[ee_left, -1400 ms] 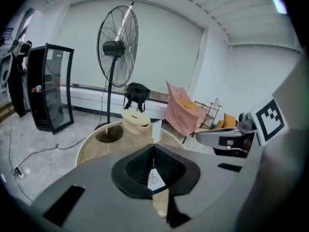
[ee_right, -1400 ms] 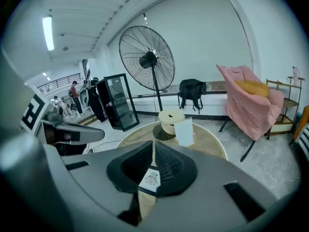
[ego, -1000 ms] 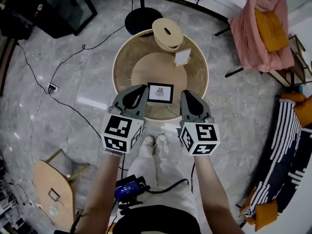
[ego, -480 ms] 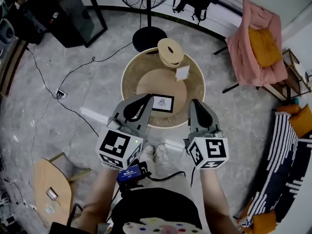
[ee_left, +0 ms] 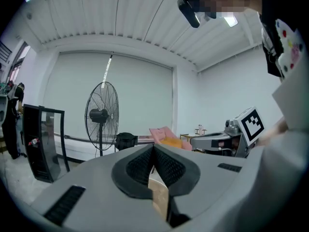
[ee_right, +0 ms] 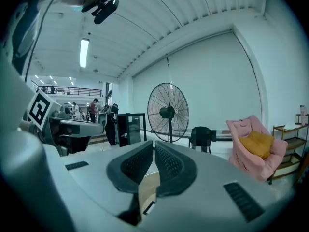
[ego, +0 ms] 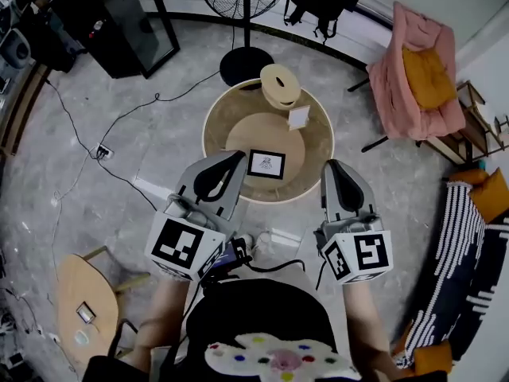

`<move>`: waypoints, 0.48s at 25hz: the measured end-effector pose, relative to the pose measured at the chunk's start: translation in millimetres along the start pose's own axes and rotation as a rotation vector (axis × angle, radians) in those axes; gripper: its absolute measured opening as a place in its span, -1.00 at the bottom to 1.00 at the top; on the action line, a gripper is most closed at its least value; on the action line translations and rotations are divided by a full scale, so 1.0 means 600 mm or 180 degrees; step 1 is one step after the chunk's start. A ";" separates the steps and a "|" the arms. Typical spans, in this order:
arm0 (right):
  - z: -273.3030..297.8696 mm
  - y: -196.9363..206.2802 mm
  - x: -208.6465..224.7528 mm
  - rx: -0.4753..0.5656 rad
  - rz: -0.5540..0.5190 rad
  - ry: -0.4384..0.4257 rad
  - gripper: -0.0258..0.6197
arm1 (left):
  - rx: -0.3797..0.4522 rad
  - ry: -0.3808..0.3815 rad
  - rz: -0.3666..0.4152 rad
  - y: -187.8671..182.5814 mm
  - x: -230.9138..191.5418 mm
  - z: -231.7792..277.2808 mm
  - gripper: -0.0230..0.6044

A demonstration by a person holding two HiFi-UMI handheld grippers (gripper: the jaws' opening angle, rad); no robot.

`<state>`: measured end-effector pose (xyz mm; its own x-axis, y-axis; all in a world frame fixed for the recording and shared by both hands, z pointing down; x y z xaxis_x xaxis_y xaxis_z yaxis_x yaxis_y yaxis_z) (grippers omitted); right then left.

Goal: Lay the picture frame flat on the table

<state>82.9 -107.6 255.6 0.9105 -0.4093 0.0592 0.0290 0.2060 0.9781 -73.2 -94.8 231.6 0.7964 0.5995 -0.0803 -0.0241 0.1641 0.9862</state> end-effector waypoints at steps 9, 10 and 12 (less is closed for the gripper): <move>-0.033 -0.013 -0.013 0.0119 0.0028 -0.0031 -0.79 | -0.0013 0.0041 0.0088 -0.009 0.021 -0.023 -0.87; -0.034 -0.012 -0.013 0.0120 0.0010 -0.0029 -0.79 | -0.0006 0.0050 0.0101 -0.010 0.022 -0.023 -0.87; -0.036 -0.010 -0.014 0.0117 -0.0034 -0.0028 -0.80 | 0.0000 0.0059 0.0103 -0.010 0.024 -0.026 -0.87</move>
<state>84.1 -86.3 244.9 0.9066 -0.4190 0.0503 0.0233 0.1688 0.9854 -71.0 -75.0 222.3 0.7839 0.6188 -0.0510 -0.0497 0.1445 0.9883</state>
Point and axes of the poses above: the fingertips, and each gripper's own axes: z forward along the fingers, x to its right, y out of its underside, the point moved 1 cm from there along -z, backward along the fingers, and after that the axes turned 6 degrees about y, right-handed, at the moved point
